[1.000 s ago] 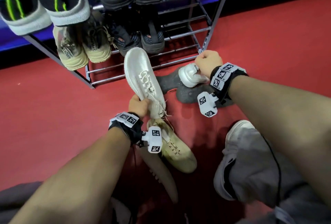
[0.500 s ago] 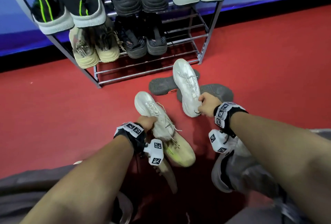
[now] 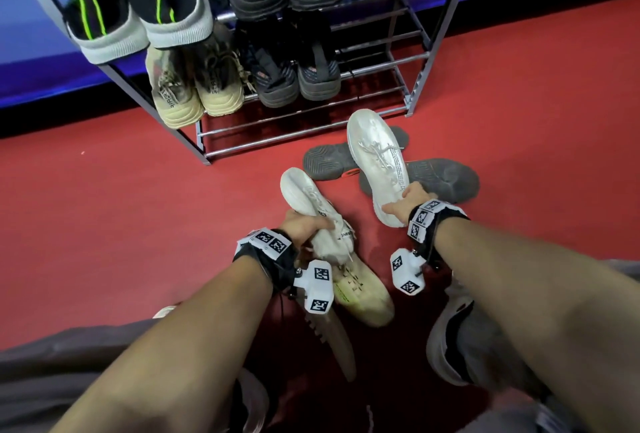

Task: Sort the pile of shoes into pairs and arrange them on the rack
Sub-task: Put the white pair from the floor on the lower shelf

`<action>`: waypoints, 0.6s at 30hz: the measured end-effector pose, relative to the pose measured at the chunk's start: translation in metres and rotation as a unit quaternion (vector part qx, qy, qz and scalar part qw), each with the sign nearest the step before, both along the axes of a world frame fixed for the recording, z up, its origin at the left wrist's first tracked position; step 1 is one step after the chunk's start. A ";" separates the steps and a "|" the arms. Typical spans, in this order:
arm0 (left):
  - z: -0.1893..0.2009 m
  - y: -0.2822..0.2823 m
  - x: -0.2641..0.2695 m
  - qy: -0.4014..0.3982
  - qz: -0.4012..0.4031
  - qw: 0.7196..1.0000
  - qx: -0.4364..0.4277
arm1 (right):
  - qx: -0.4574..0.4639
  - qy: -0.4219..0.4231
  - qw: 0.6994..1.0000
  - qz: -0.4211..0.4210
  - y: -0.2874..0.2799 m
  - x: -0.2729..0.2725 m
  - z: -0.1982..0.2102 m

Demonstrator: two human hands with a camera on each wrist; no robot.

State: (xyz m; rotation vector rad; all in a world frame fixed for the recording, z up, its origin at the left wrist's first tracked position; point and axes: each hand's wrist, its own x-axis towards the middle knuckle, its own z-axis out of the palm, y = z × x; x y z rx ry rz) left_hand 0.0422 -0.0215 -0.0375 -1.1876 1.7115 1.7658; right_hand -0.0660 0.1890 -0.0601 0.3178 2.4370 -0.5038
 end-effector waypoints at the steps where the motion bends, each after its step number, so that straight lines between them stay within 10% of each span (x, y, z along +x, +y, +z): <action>1: -0.001 0.001 -0.001 0.001 -0.001 1.000 0.000 | 0.013 -0.001 1.000 0.003 -0.003 0.001 -0.002; 18: 0.034 -0.022 0.011 -0.023 -0.011 0.994 -0.106 | -0.004 0.041 0.990 0.138 0.002 -0.001 0.058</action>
